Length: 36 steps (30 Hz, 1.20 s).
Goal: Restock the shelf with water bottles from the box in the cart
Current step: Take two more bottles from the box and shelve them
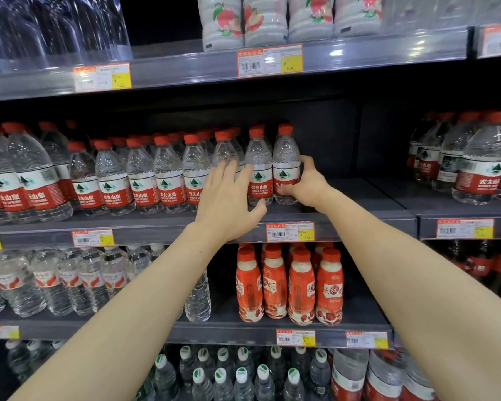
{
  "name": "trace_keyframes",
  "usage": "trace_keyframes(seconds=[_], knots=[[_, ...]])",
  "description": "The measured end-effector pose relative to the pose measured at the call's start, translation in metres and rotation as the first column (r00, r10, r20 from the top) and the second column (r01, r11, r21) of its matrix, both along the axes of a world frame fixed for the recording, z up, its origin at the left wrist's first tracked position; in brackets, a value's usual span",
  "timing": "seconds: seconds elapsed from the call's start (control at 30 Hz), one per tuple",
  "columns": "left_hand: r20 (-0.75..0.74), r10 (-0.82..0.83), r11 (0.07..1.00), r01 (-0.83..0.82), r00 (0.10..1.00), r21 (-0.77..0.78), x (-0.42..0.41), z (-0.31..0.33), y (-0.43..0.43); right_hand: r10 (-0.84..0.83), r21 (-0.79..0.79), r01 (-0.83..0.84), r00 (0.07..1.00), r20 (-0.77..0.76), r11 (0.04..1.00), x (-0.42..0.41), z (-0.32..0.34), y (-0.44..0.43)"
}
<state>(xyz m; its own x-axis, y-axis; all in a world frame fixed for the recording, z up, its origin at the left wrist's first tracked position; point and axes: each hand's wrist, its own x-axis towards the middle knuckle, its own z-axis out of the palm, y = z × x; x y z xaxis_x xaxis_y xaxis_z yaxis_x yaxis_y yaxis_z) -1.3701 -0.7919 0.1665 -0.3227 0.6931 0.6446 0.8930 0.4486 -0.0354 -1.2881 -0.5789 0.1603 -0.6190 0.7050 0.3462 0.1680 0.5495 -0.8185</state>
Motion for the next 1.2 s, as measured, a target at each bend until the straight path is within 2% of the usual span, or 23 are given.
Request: trace_keyframes(seconds=[0.37, 0.5, 0.67, 0.87, 1.0, 1.2], knots=[[0.017, 0.025, 1.0, -0.024, 1.0, -0.008, 0.004, 0.0, 0.0, 0.035, -0.008, -0.034, 0.995, 0.094, 0.999, 0.009, 0.008, -0.005], [0.028, 0.033, 0.999, -0.032, 0.999, -0.019, 0.003, -0.001, -0.002, -0.034, -0.029, 0.036, 0.996, 0.083, 0.999, 0.017, 0.016, -0.012], [0.059, 0.053, 0.997, -0.05, 0.997, -0.051, 0.008, 0.002, -0.008, -0.161, 0.168, 0.133, 0.972, 0.169, 0.977, 0.036, 0.018, -0.022], [0.02, 0.066, 0.996, -0.065, 0.998, -0.068, 0.024, 0.005, -0.003, -0.188, 0.458, 0.015, 0.924, 0.334, 0.889, 0.077, 0.013, -0.033], [0.013, 0.009, 0.998, -0.008, 1.0, -0.065, 0.038, 0.005, 0.014, -0.224, 0.515, -0.019, 0.886, 0.405, 0.857, 0.089, 0.01, -0.028], [0.062, -0.064, 0.995, 0.068, 0.996, -0.067, 0.05, 0.023, 0.04, -0.235, 0.501, -0.034, 0.855, 0.463, 0.865, 0.102, 0.02, -0.018]])
